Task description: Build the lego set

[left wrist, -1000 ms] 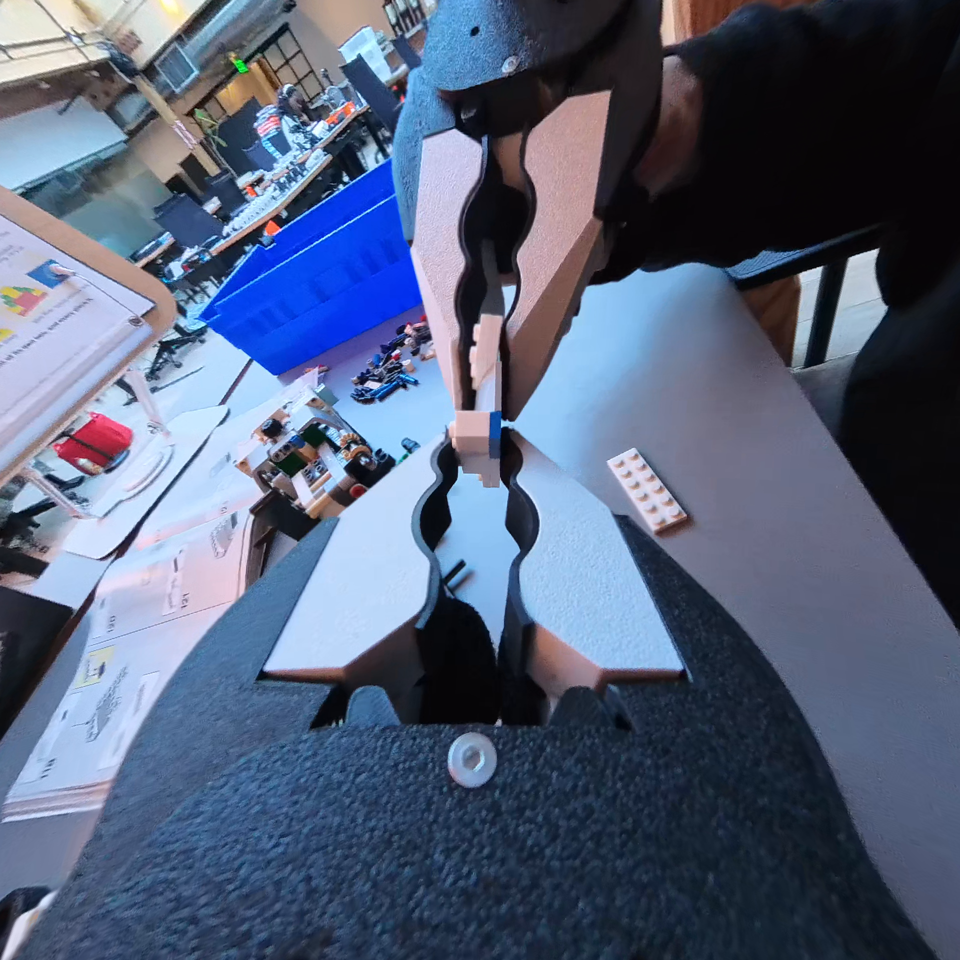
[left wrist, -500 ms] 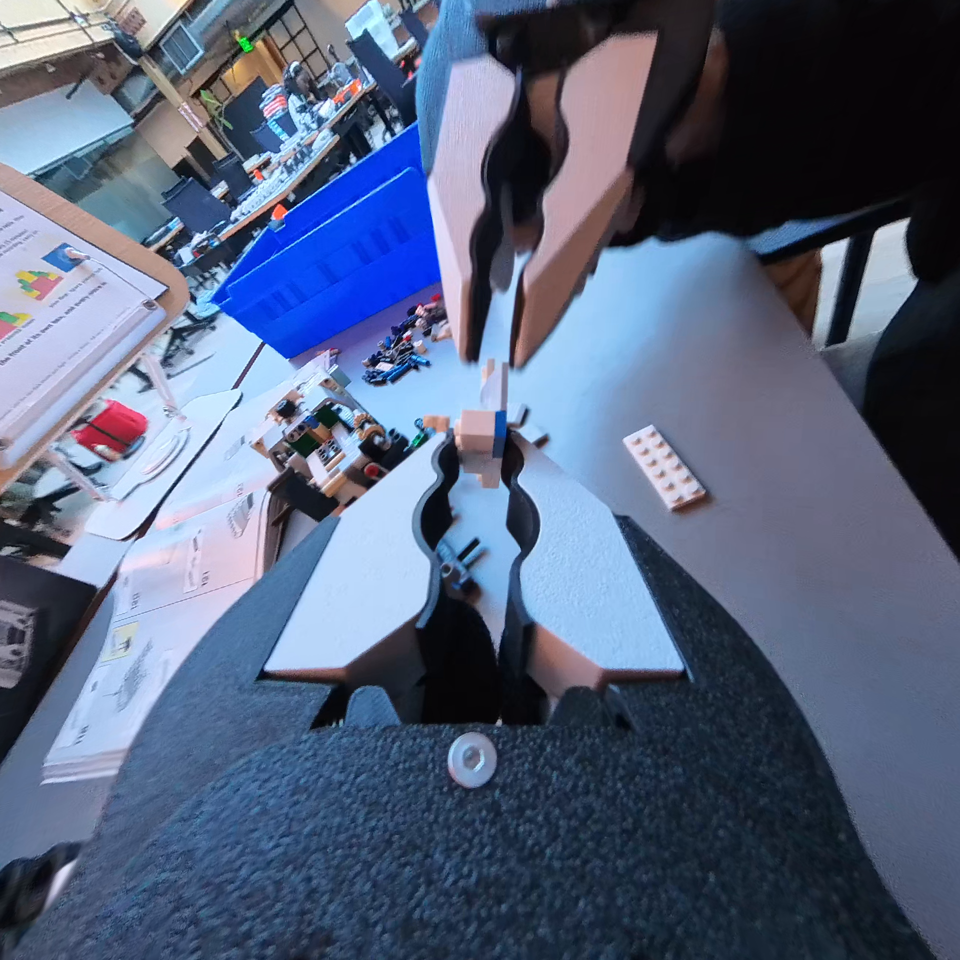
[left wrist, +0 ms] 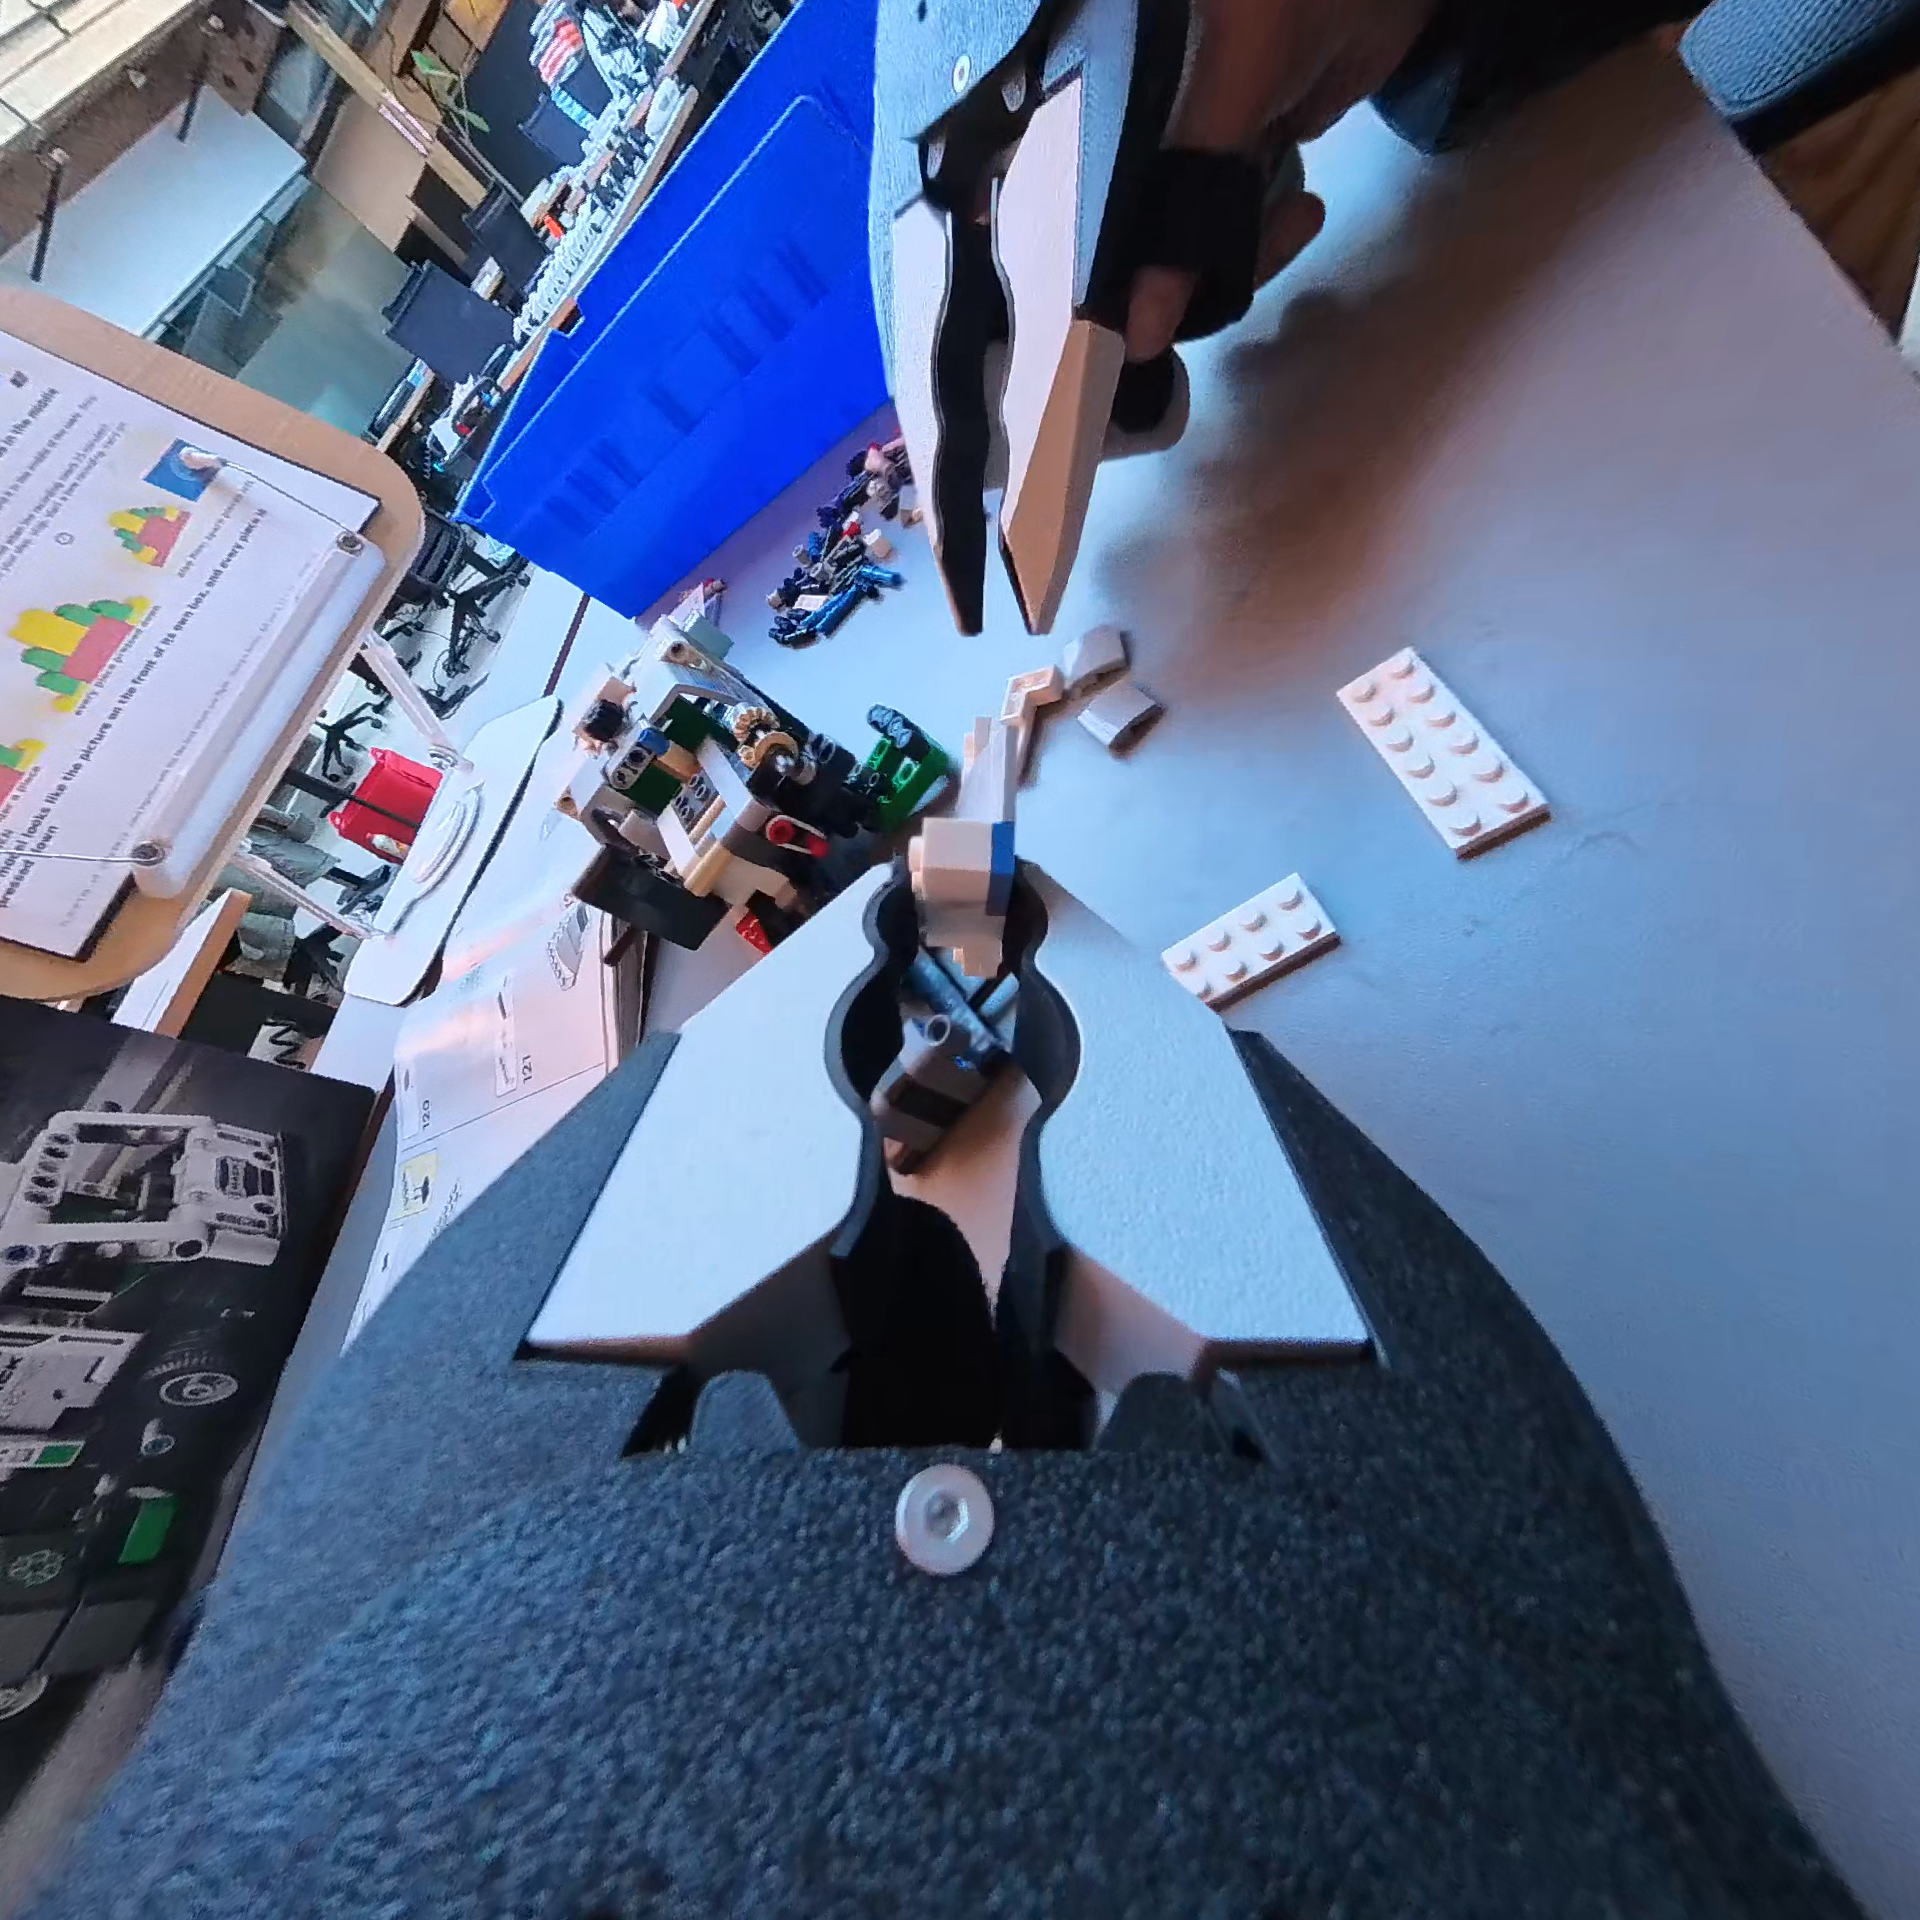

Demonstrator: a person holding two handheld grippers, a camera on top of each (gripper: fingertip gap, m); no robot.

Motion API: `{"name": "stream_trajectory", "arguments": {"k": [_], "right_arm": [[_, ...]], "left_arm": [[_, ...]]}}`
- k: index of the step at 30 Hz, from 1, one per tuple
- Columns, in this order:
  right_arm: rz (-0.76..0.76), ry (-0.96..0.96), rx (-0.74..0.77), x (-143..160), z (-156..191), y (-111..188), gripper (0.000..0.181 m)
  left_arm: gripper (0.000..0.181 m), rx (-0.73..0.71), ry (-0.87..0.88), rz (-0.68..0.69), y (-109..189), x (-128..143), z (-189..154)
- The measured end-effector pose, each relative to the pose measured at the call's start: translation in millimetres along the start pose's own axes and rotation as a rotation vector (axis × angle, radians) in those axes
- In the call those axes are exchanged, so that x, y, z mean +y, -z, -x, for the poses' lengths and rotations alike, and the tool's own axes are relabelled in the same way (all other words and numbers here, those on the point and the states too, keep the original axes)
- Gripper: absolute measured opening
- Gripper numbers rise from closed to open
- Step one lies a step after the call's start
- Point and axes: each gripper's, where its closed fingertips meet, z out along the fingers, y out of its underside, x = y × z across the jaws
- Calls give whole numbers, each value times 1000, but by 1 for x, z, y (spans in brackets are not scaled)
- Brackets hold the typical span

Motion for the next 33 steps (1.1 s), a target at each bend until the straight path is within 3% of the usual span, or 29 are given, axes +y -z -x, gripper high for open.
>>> {"name": "stream_trajectory", "arguments": {"k": [8, 11, 13, 16, 20, 24, 33], "right_arm": [[98, -20, -76, 10, 3, -19, 20], [64, 98, -35, -4, 7, -14, 17], [-13, 277, 70, -32, 10, -3, 17], [-58, 745, 269, -74, 29, 14, 16], [131, 1457, 533, -86, 47, 3, 16], [314, 1747, 508, -64, 44, -16, 16], [340, 2015, 439, -63, 67, -25, 16]], "left_arm": [[14, -1, -3, 20, -2, 3, -1], [13, 11, 55, 20, -3, 3, 2], [13, 34, 119, 17, -2, 2, 4], [13, 13, 132, 45, -4, 6, 8], [14, -33, 10, 134, -8, 16, 6], [14, -25, 3, 152, -10, 16, 2], [14, -50, 15, 167, -7, 16, 8]]}}
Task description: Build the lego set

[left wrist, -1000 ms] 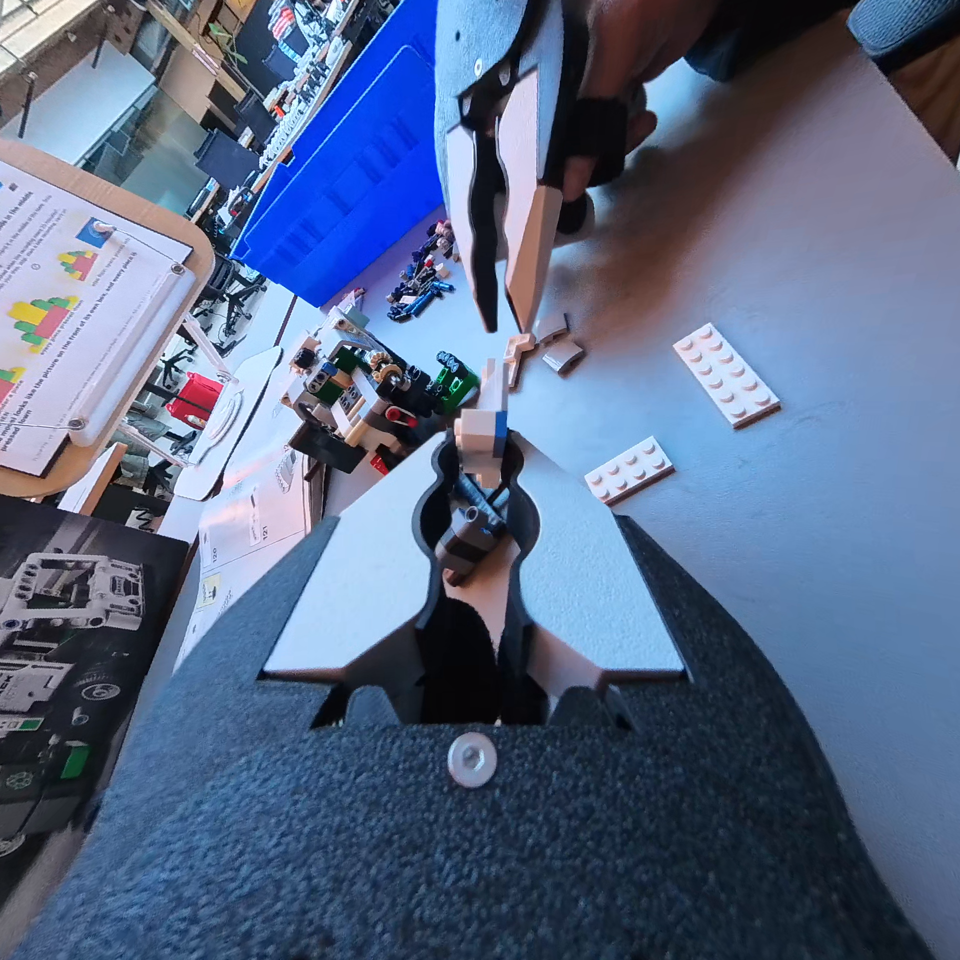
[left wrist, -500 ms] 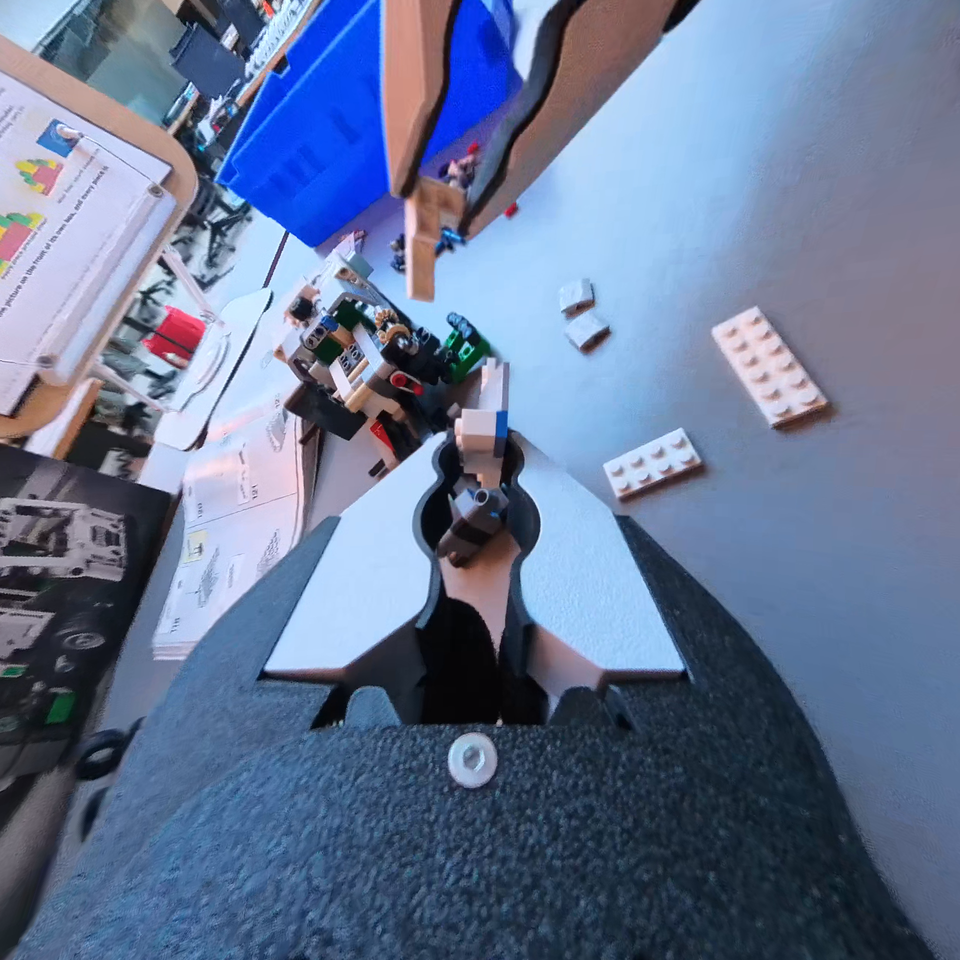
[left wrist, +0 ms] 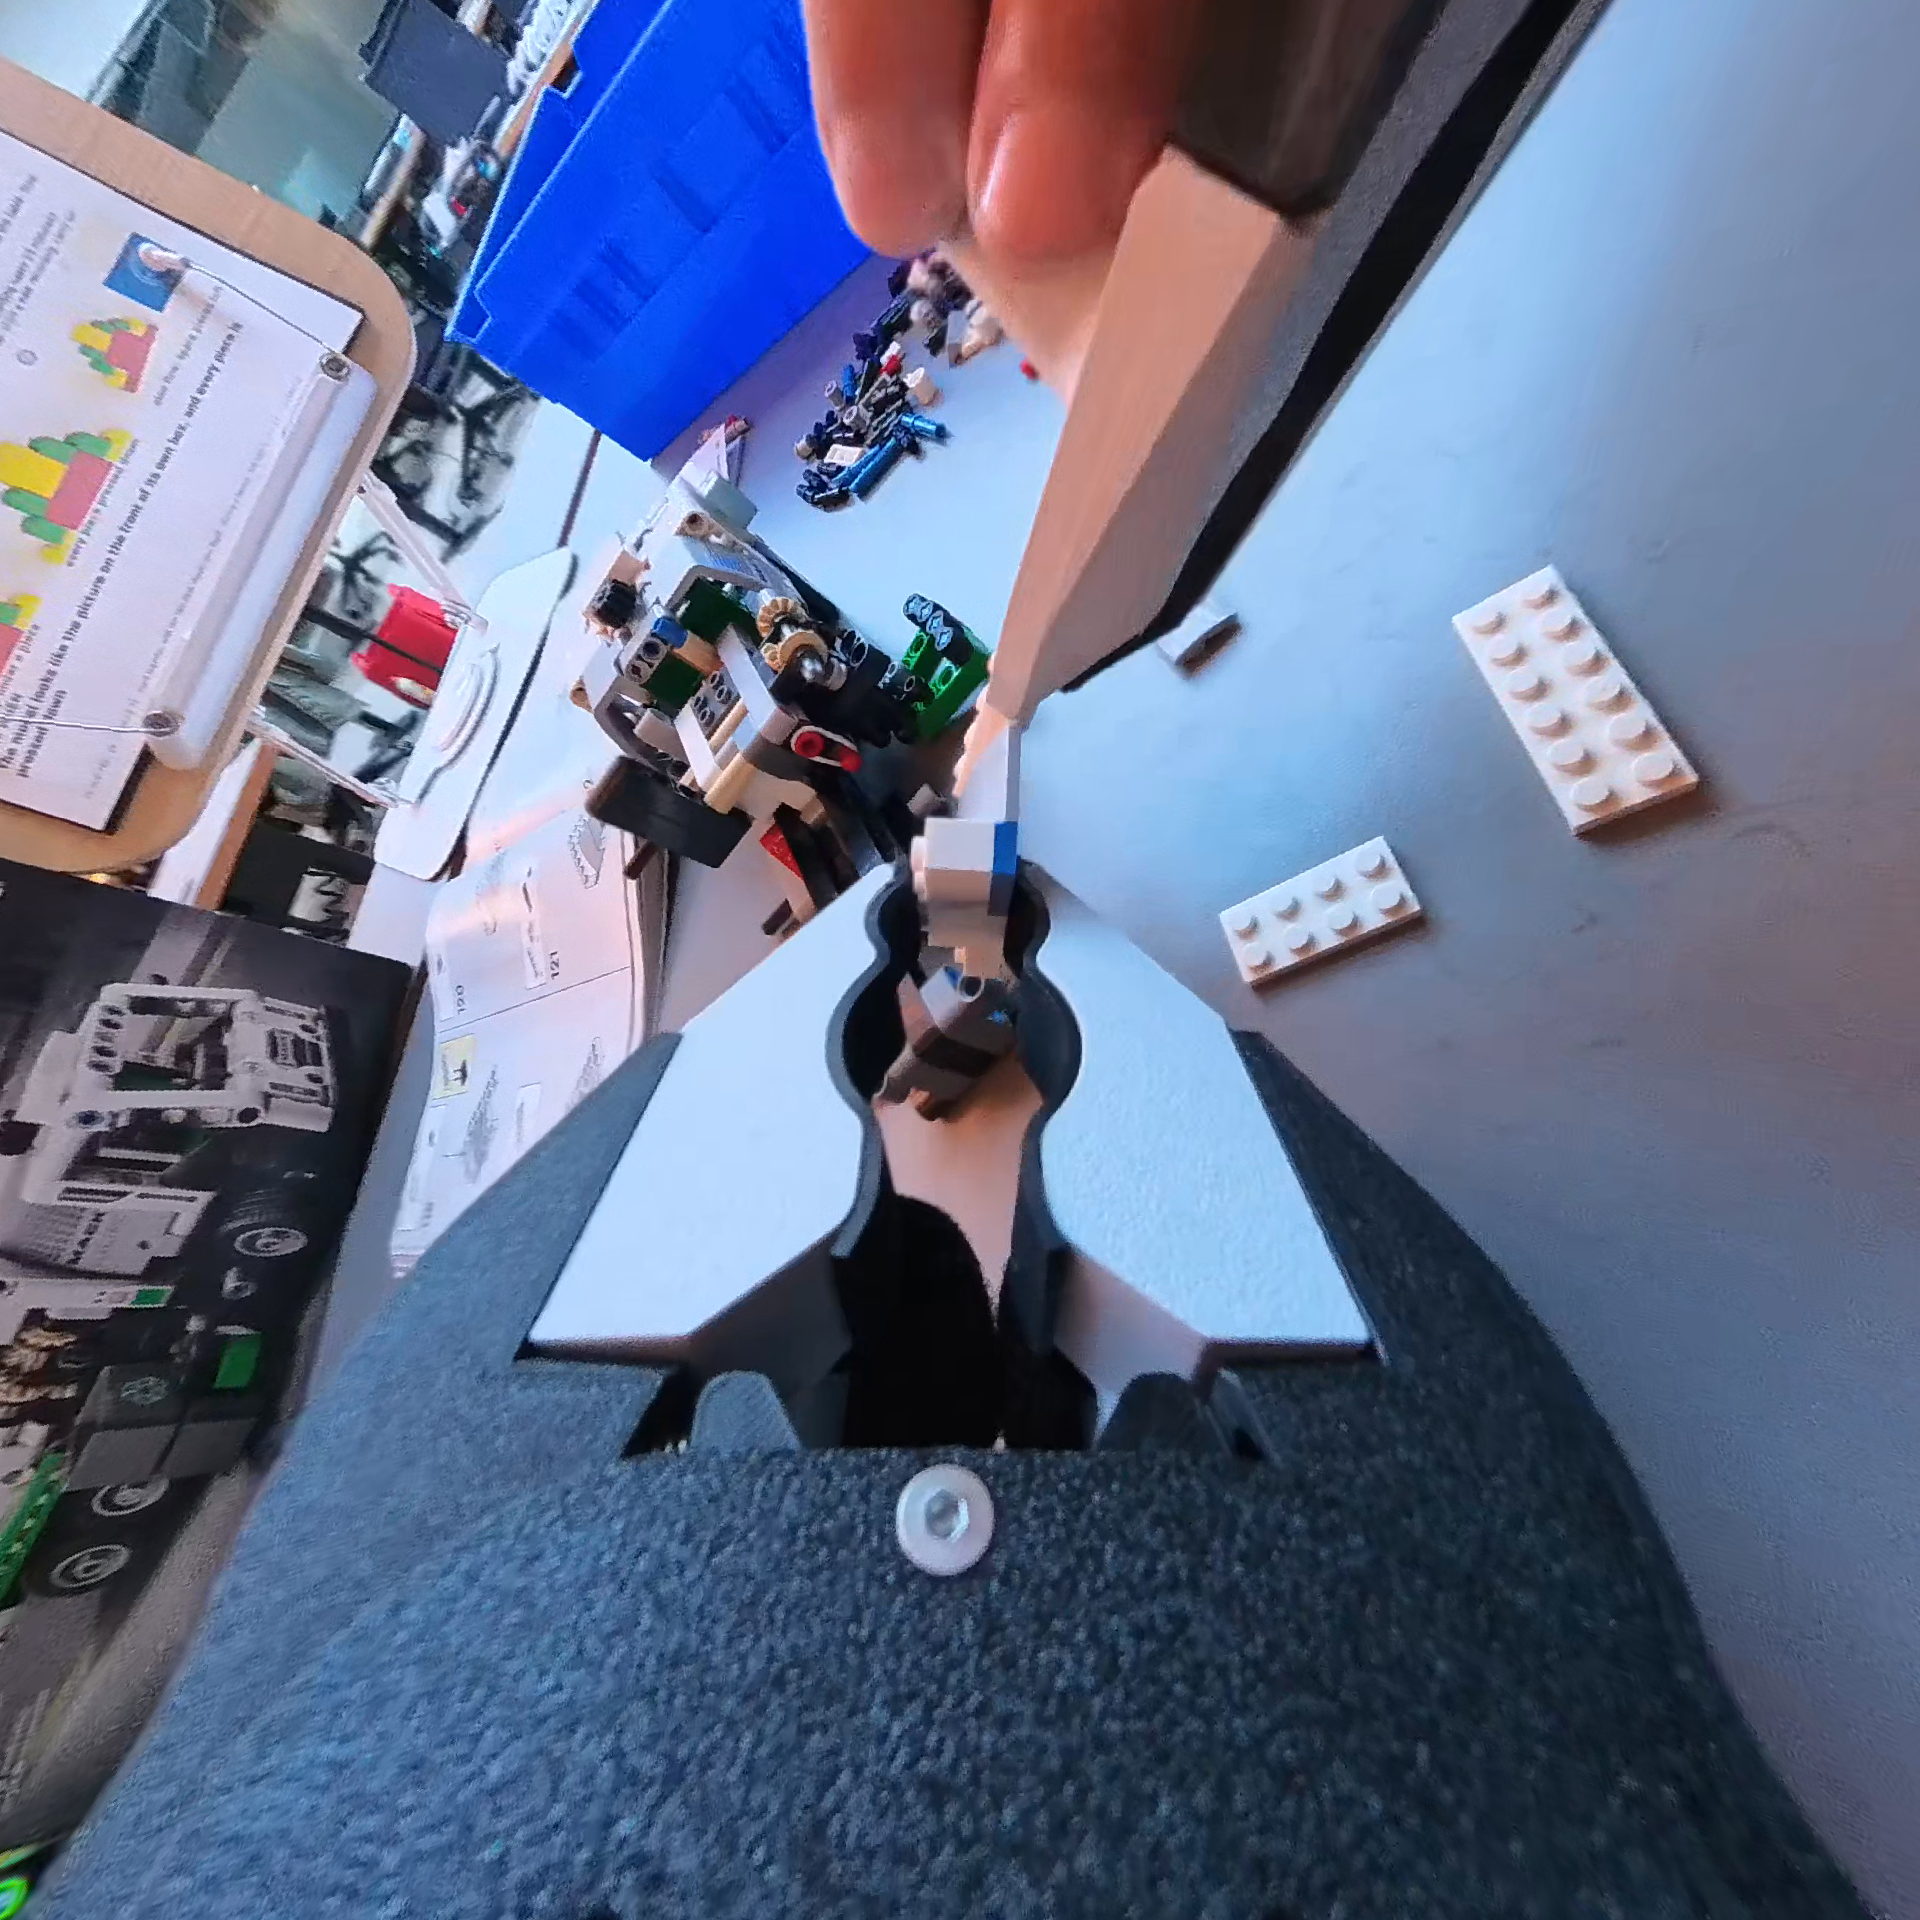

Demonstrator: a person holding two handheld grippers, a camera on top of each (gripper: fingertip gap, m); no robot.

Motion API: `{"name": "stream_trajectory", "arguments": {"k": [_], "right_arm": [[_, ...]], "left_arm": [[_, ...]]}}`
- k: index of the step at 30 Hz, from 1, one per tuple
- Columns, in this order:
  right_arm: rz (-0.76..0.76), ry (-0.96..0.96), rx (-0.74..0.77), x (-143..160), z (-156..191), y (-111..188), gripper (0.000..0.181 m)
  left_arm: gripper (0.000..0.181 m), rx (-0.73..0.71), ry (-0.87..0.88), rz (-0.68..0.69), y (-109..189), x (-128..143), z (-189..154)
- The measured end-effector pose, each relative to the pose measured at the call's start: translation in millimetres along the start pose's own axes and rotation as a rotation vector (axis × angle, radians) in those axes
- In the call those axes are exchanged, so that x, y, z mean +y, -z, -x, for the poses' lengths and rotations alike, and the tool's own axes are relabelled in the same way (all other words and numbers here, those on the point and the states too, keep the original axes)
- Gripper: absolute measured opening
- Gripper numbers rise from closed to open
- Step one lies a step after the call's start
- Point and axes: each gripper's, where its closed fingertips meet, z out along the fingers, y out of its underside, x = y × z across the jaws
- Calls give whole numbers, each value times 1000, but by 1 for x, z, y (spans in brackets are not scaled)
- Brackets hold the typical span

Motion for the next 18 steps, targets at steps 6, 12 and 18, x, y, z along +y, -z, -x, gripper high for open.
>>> {"name": "stream_trajectory", "arguments": {"k": [6, 12, 18], "right_arm": [[-37, 143, -30, -6, 12, -2, 16], [-66, 138, -107, -4, 32, -2, 16], [-132, -297, -188, -4, 53, 1, 17]], "left_arm": [[14, -36, -156, 49, -4, 8, -6], [14, -43, -216, 76, -4, 13, -9], [14, -46, -217, 47, -2, 9, -9]]}}
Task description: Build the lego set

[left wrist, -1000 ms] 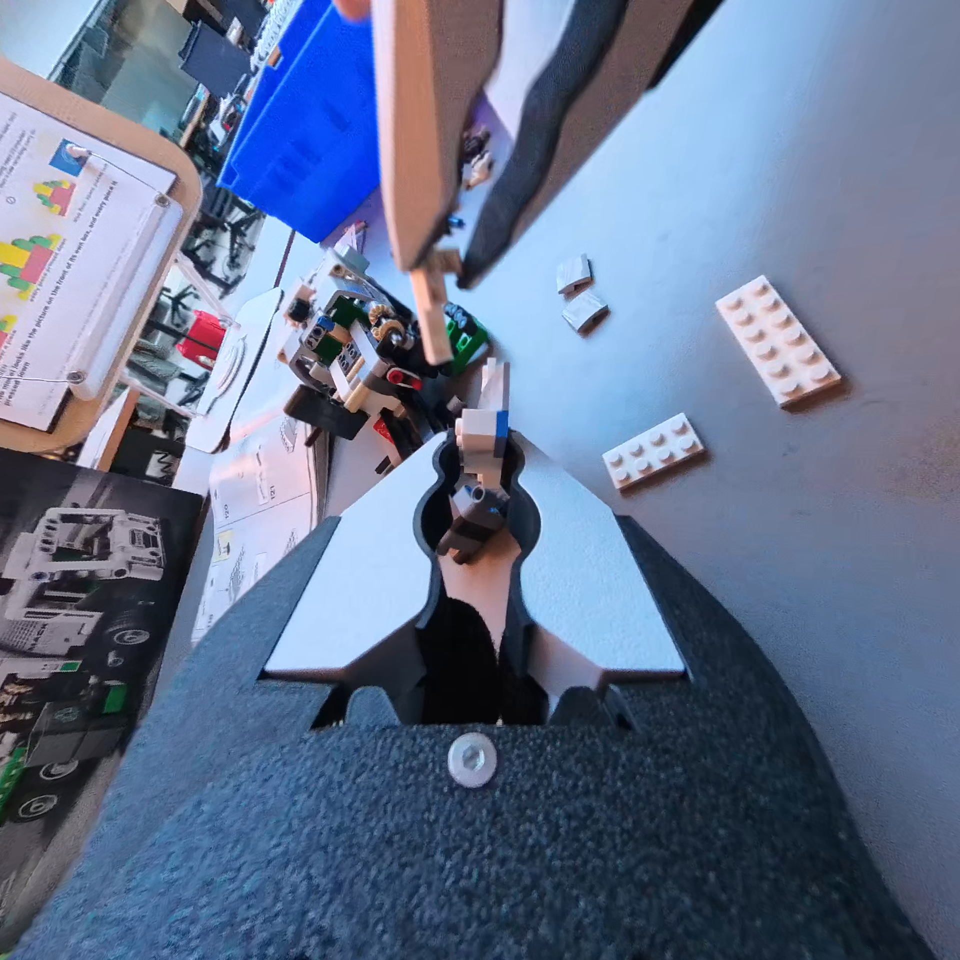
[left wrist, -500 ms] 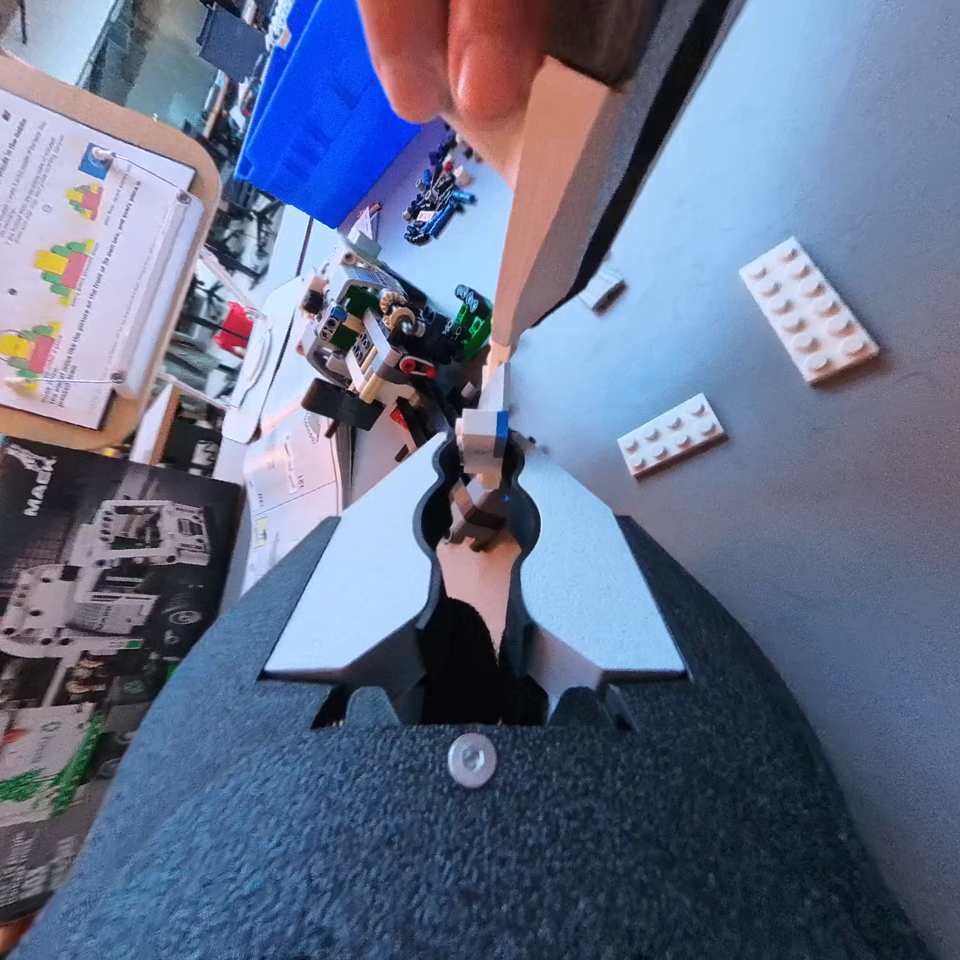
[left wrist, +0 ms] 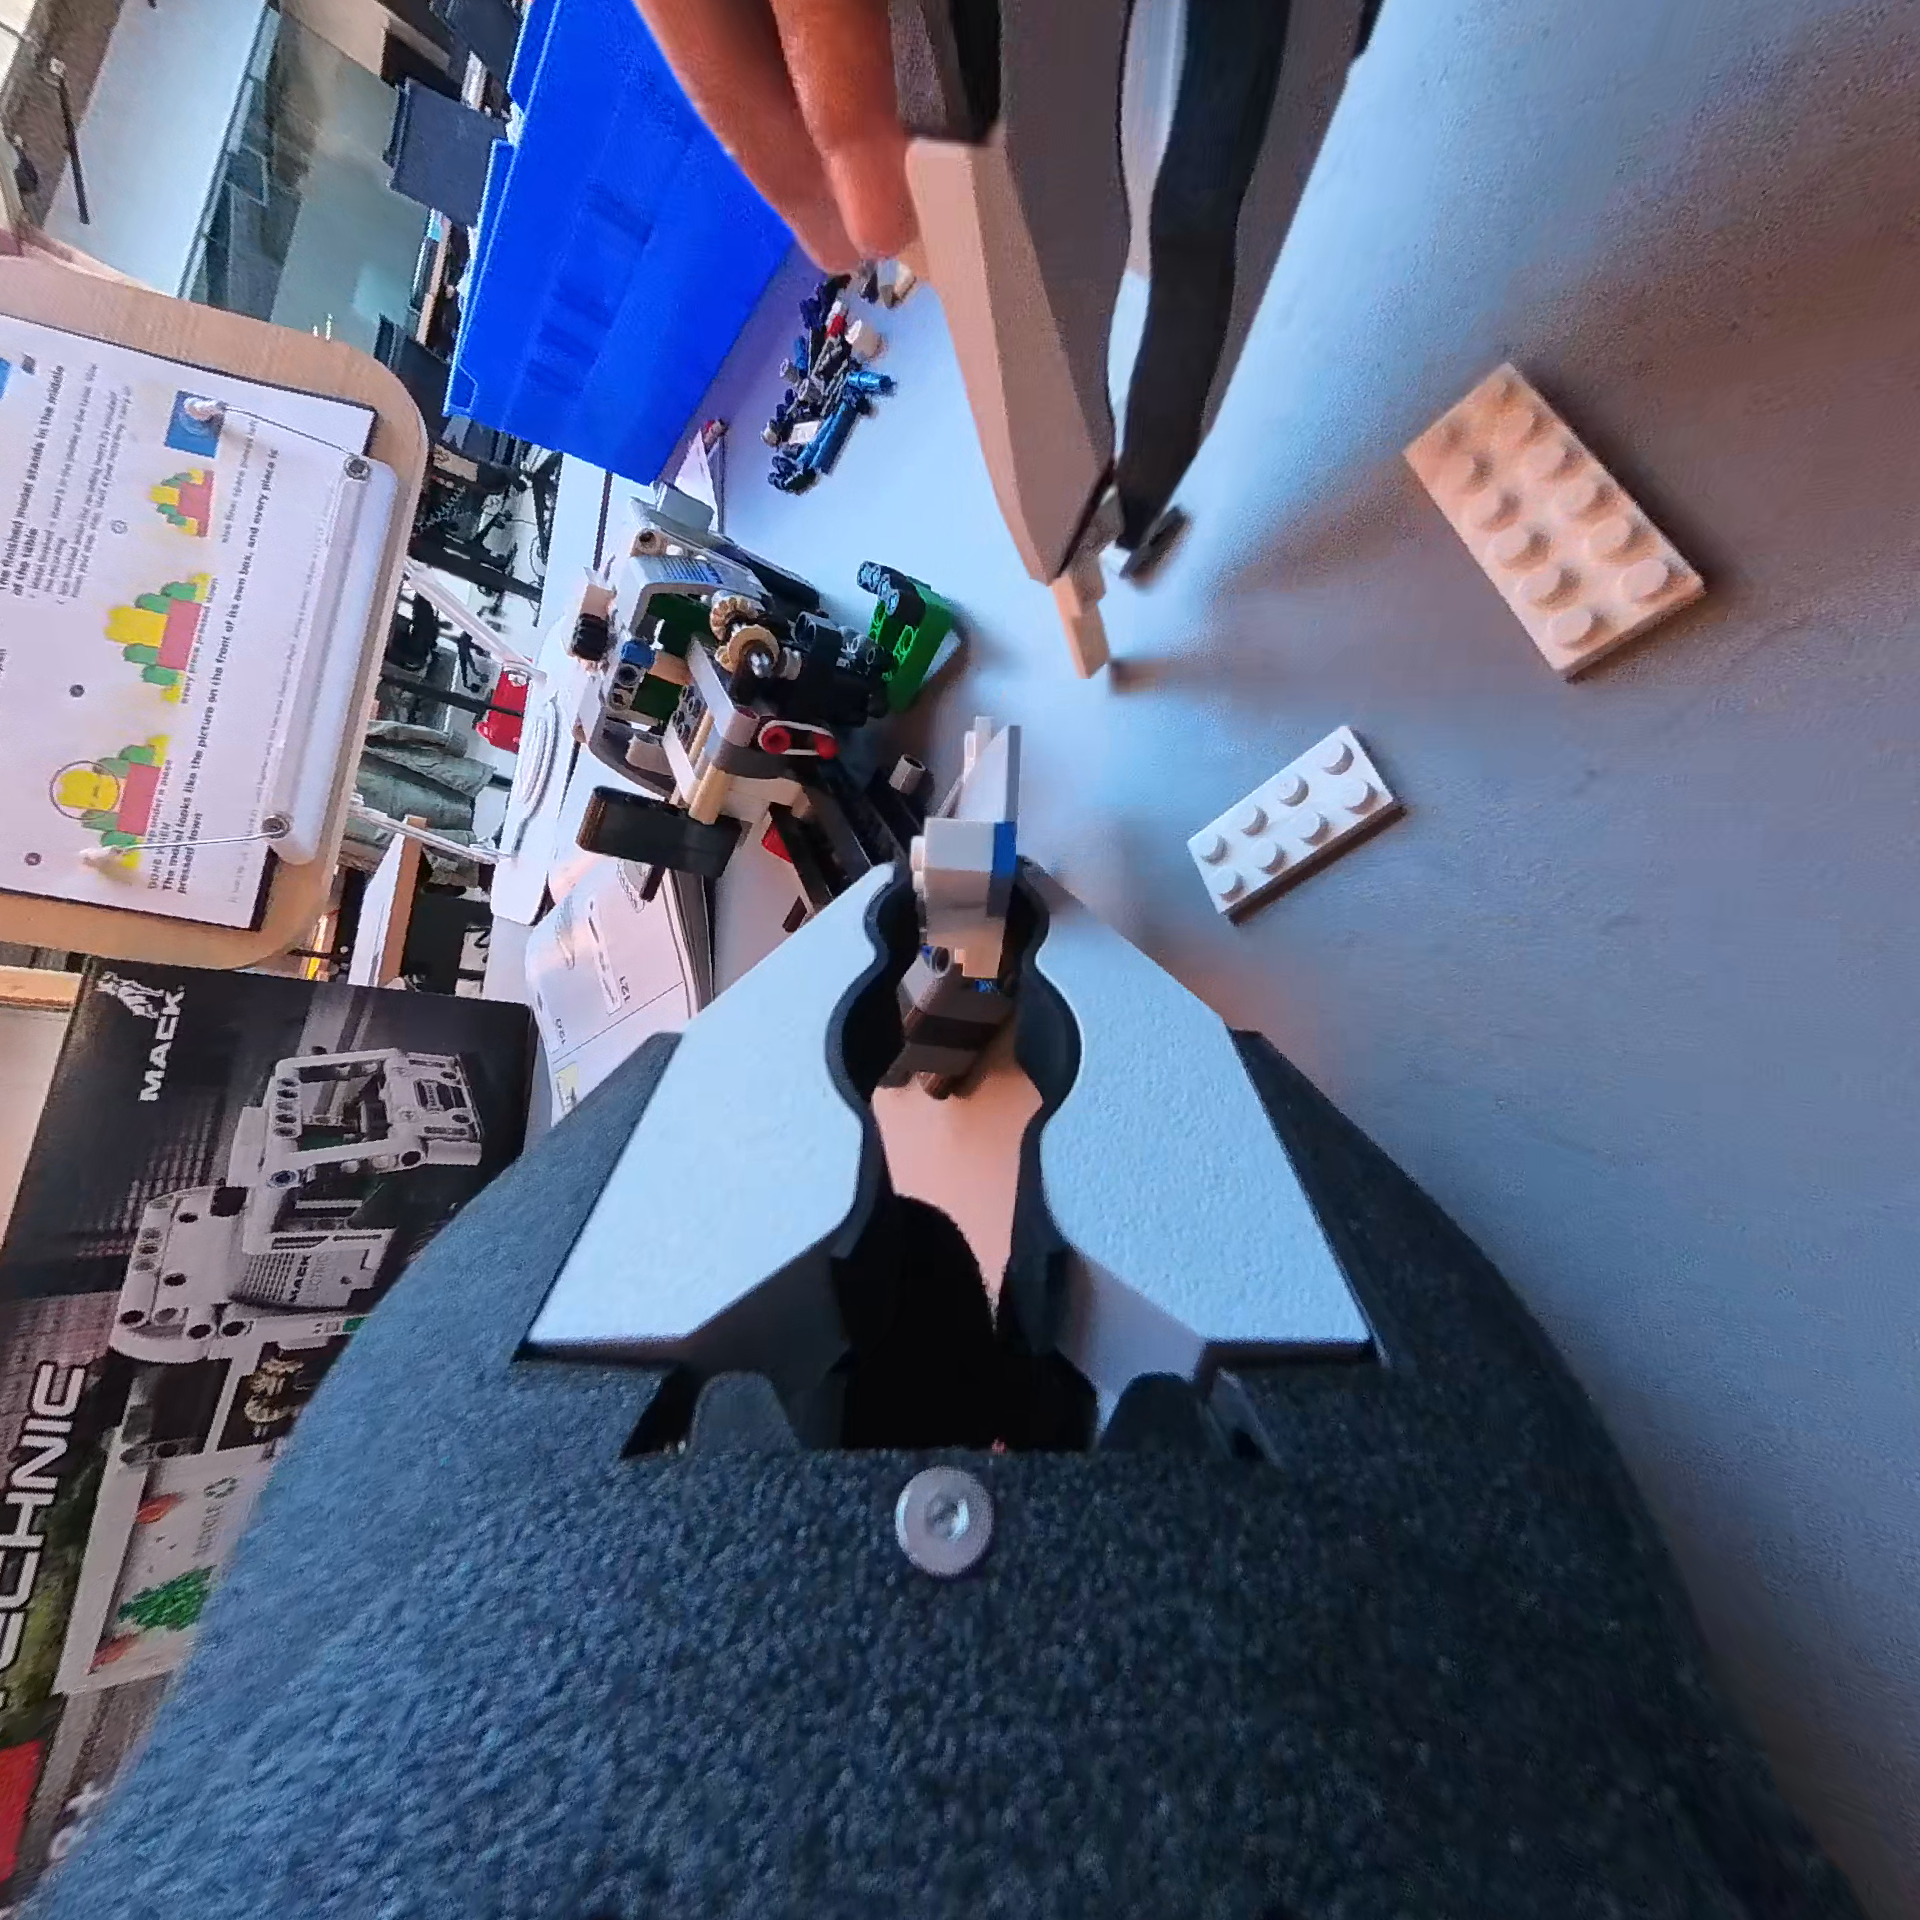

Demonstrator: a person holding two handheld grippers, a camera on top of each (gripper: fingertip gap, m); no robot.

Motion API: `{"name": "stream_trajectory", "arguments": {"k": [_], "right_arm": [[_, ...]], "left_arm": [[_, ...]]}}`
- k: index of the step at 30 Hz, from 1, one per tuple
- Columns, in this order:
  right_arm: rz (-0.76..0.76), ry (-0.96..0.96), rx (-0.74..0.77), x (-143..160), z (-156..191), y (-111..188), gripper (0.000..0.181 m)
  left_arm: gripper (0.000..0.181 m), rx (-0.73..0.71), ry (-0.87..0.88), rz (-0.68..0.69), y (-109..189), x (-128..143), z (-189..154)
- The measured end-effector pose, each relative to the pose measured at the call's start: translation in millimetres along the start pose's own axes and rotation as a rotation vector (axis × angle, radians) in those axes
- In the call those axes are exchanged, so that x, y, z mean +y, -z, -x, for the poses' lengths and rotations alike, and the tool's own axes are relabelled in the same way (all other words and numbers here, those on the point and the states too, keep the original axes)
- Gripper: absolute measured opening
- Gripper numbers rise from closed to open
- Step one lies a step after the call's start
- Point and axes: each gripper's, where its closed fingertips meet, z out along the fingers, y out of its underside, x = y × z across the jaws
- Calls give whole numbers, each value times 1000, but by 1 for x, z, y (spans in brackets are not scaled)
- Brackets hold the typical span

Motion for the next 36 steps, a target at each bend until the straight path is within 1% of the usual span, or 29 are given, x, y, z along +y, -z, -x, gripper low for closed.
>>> {"name": "stream_trajectory", "arguments": {"k": [8, 10, 12, 14, 16, 17, 19, 22, 24, 27, 29, 33, 36], "right_arm": [[-159, -319, -18, -19, 12, 10, 17], [-190, -418, 27, -22, 7, 16, 17], [-233, -558, 11, -23, 7, 23, 19], [-306, -794, -37, -21, 5, 32, 23], [-378, -1039, -138, -20, 8, 38, 29], [-408, -1129, -188, -21, 11, 39, 29], [-439, -1249, -254, -25, 17, 40, 28], [-399, -1406, -267, -18, 21, 30, 25], [-410, -1517, -332, -21, 21, 25, 24], [-495, -1631, -438, -31, 17, 26, 25], [-481, -1658, -455, -31, 19, 23, 26], [-352, -1605, -349, -26, 25, 14, 19], [-338, -1598, -297, -27, 23, 12, 12]], "left_arm": [[14, 4, 37, -24, 1, -3, 1], [14, 5, 40, -23, 1, -3, 2], [14, 4, 39, -22, 1, -2, 2], [14, 6, 42, -20, 0, -2, 2], [14, 8, 45, -25, 1, -3, 1], [14, 10, 46, -25, 1, -4, 1], [14, 7, 41, -26, 1, -4, 1], [14, 8, 34, -24, 1, -5, 0], [14, 9, 31, -26, 1, -6, 0], [14, 19, 43, -34, 2, -7, -1], [14, 27, 63, -41, 3, -9, -1], [14, 49, 127, -81, 7, -15, 1], [14, 110, 233, -128, 10, -21, 1]]}}
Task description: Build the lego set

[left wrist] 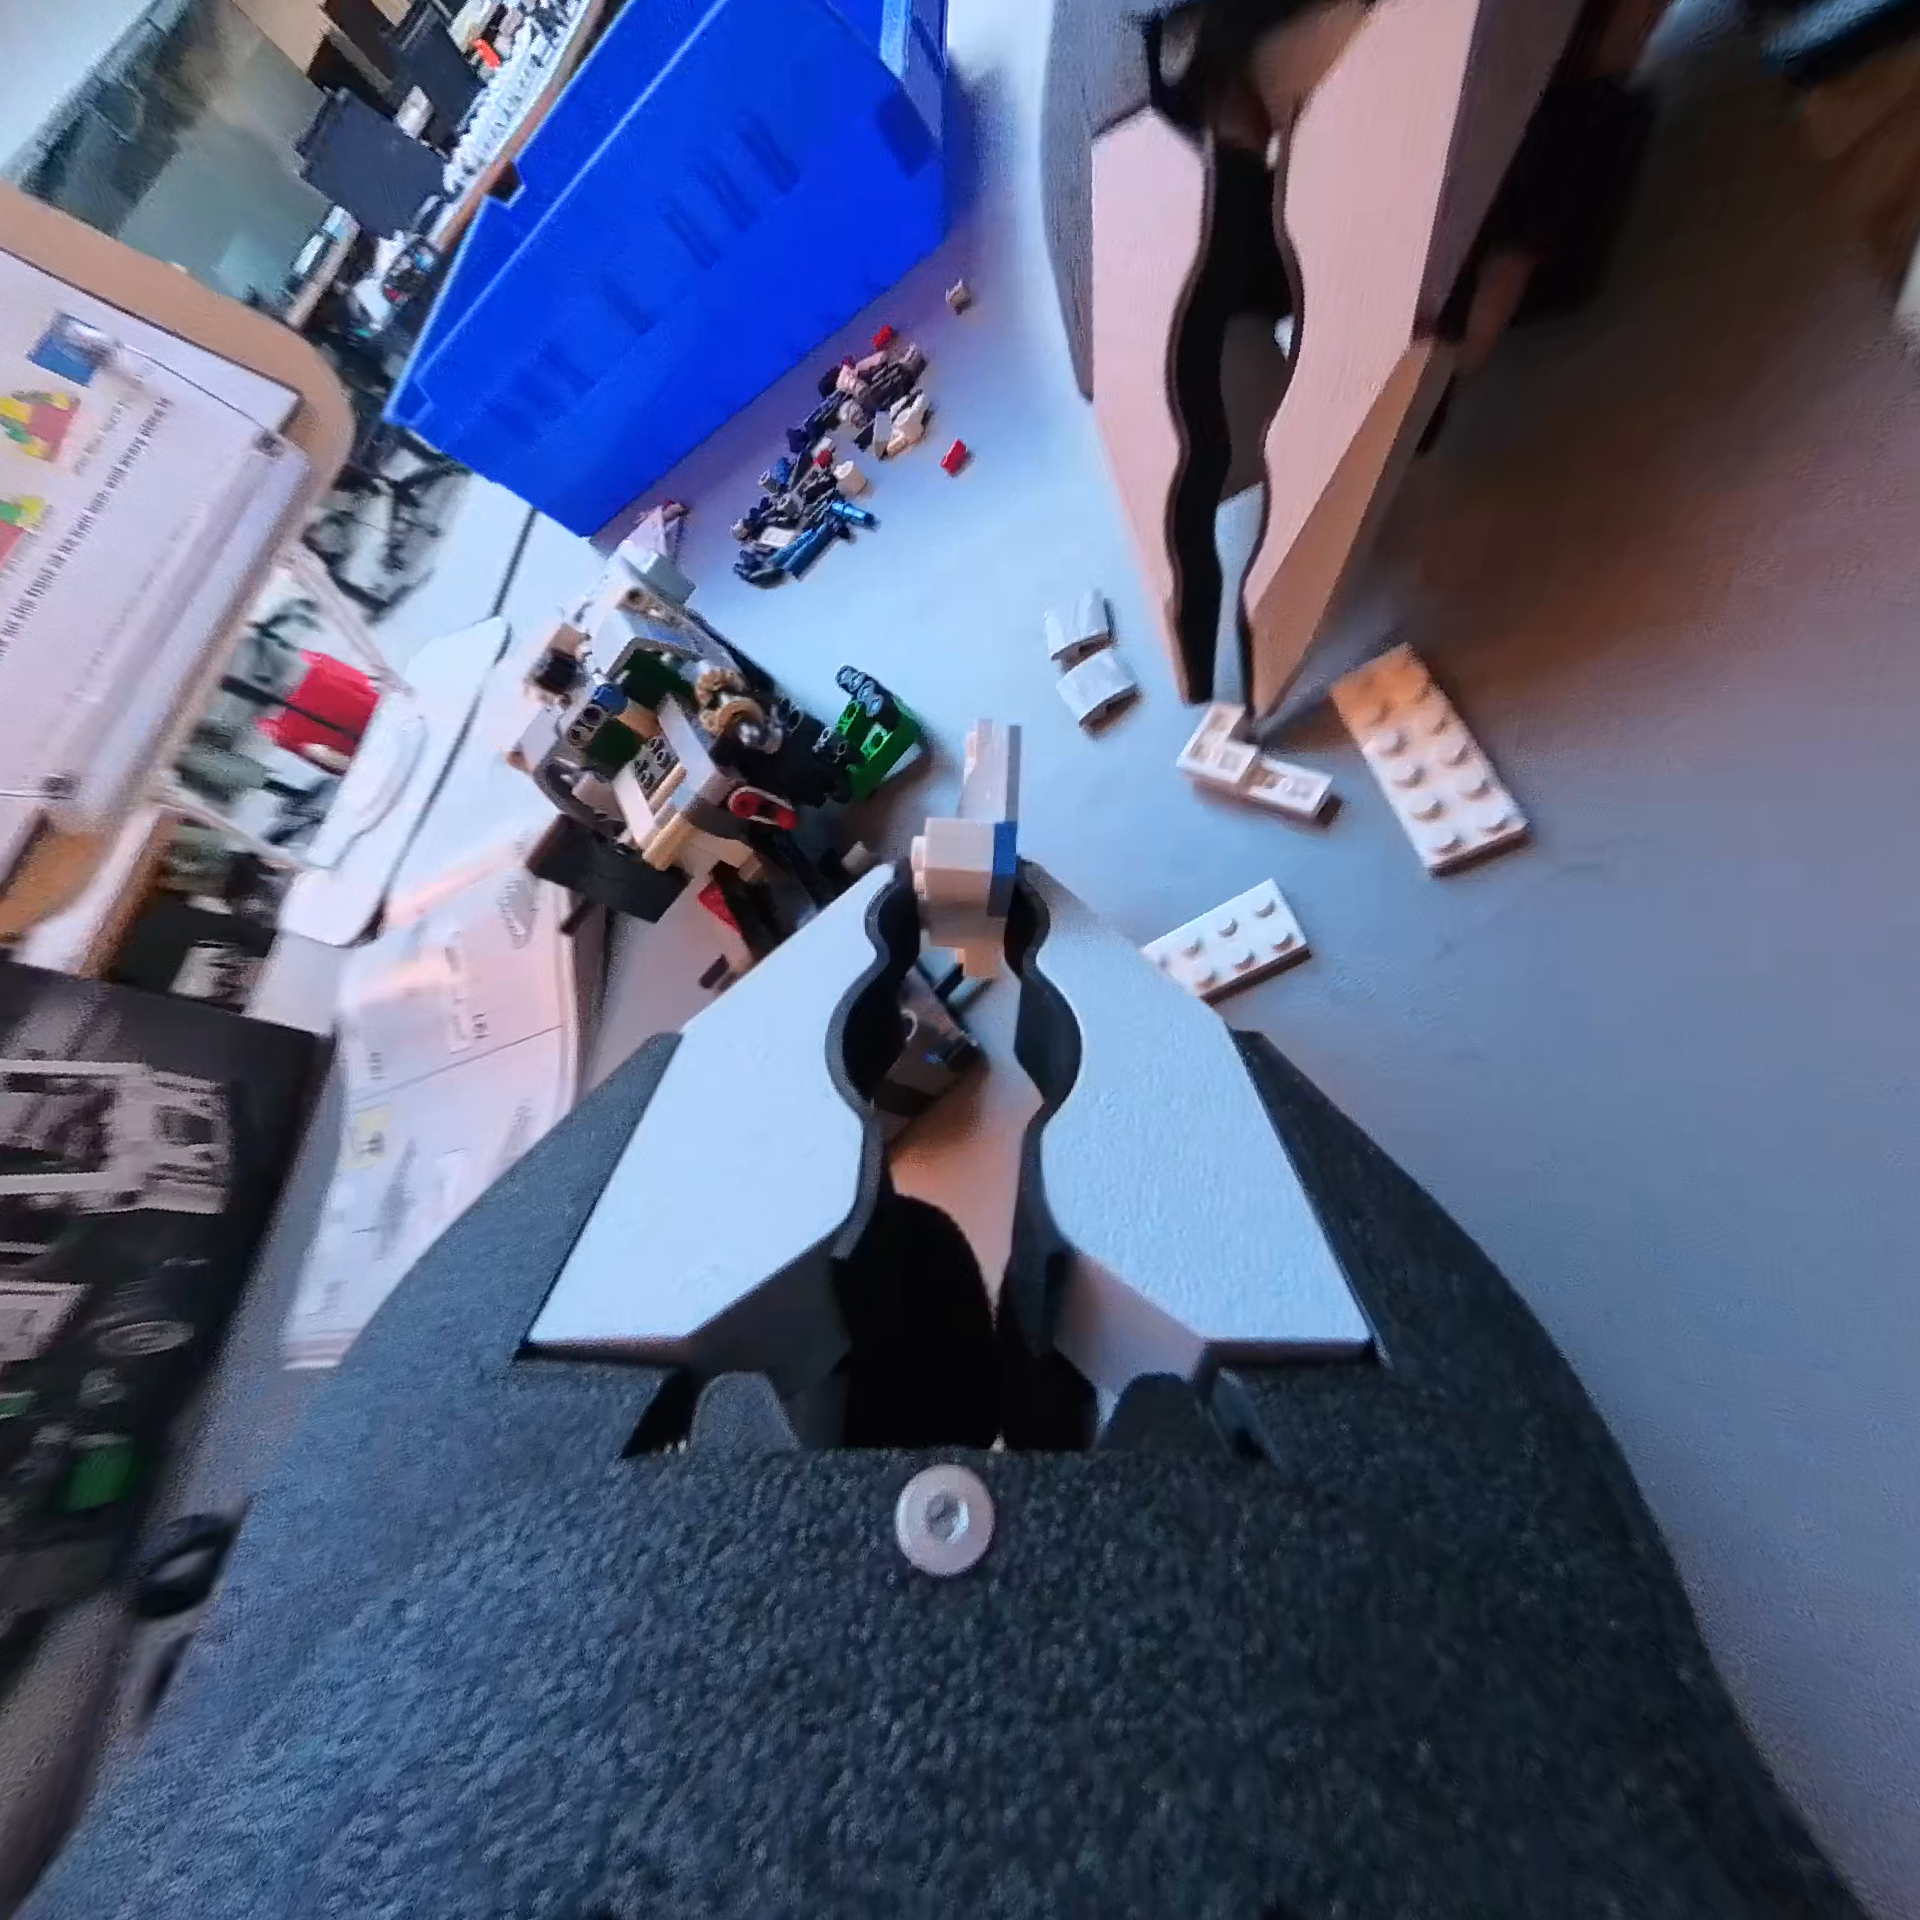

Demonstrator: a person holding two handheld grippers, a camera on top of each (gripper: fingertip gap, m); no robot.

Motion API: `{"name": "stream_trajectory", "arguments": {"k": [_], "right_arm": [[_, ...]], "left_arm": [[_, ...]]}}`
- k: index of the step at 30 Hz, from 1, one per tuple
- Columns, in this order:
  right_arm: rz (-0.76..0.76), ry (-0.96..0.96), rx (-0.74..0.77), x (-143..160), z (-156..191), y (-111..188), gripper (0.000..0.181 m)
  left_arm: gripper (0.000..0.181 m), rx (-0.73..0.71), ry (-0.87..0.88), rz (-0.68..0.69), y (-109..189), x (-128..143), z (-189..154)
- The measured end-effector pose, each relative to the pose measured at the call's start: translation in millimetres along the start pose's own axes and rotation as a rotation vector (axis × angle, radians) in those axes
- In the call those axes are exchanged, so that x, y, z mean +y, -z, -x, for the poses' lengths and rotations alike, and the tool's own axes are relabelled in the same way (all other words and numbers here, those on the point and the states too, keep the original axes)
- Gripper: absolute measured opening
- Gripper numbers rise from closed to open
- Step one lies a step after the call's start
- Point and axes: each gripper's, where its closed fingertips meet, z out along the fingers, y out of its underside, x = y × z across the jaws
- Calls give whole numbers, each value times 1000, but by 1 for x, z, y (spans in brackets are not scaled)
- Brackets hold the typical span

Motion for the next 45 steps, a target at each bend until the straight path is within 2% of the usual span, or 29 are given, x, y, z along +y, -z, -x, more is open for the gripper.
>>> {"name": "stream_trajectory", "arguments": {"k": [4, 6, 10, 12, 15, 20, 24, 26, 29, 32, 36, 45], "right_arm": [[-30, 41, 34, -5, -3, 0, 0], [-46, 77, 35, -9, -2, 0, 0], [-43, 146, 21, -13, 1, 4, 13], [-55, 172, 5, -16, -2, 7, 18], [-7, 229, -102, -10, -4, 3, 22], [29, 349, -154, -6, -7, -11, 16], [6, 438, -125, -11, -9, -16, 8], [-56, 469, -67, -24, -15, -12, 7], [-169, 510, -28, -53, -11, 6, 7], [-185, 684, 45, -71, 0, 18, 7], [-194, 796, 31, -80, 18, 25, 7], [-214, 773, -18, -78, 22, 28, 7]], "left_arm": [[14, 152, 224, -62, 4, -10, -5], [14, 218, 334, -82, 7, -14, -6], [14, 310, 530, -150, 18, -24, 3], [14, 419, 656, -146, 24, -29, -2], [14, 582, 814, -124, 35, -39, -16], [14, 816, 1075, -40, 49, -52, -43], [14, 900, 1247, -44, 52, -55, -49], [14, 915, 1322, -52, 50, -53, -49], [14, 893, 1349, -19, 45, -47, -51], [14, 884, 1349, 11, 41, -46, -53], [14, 882, 1319, 51, 38, -46, -56], [14, 854, 1265, 75, 36, -46, -55]]}}
